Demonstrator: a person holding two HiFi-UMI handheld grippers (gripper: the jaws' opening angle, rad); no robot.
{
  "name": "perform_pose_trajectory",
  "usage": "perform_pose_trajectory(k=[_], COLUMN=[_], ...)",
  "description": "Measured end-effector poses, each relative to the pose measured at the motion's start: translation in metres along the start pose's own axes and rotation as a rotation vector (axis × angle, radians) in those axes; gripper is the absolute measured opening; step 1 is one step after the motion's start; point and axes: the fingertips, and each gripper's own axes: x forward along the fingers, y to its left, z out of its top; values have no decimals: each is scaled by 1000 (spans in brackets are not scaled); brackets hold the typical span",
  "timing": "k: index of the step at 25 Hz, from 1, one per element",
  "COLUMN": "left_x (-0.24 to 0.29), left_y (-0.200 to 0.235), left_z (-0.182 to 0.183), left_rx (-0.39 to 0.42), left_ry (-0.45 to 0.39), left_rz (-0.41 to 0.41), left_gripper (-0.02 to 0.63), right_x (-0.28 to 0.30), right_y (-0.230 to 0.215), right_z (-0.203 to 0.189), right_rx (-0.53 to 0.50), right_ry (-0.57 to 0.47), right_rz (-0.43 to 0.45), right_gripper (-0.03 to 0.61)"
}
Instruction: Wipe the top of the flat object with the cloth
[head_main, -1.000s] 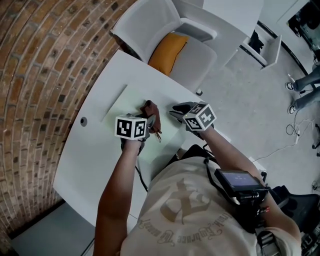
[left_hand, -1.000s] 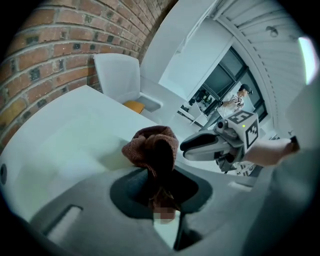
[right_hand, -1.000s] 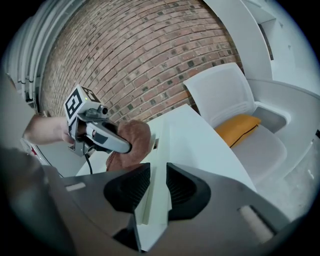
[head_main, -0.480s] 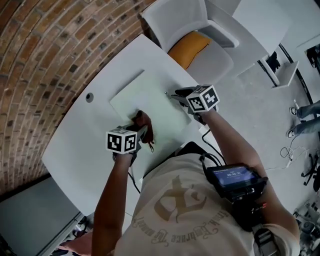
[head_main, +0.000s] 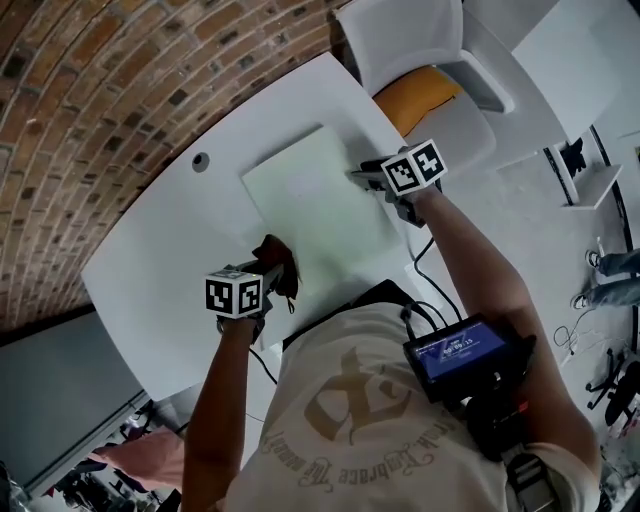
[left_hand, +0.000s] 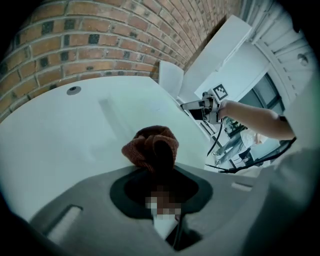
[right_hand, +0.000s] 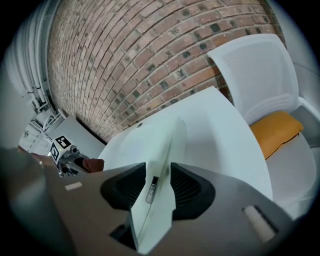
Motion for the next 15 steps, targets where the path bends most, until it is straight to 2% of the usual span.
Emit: perform_pose_trajectory(k=[3, 5, 11, 15], left_x=[-5, -2, 41, 83], left_y=[-10, -26, -104, -145], left_z=[7, 20, 67, 86], left_rx=[0, 30, 187, 305], left_ry=[-23, -39, -16, 52], left_rz=[-34, -79, -256, -315], left_gripper=[75, 75, 75, 75], right_x=[6, 7, 11, 14], right_y=[-1, -1, -2, -2], right_z=[-8, -9, -8, -8], right_rx=[6, 25, 19, -1], right_ry=[45, 42, 55, 91], right_rz=[11, 25, 54, 68], right_gripper=[164, 164, 167, 170])
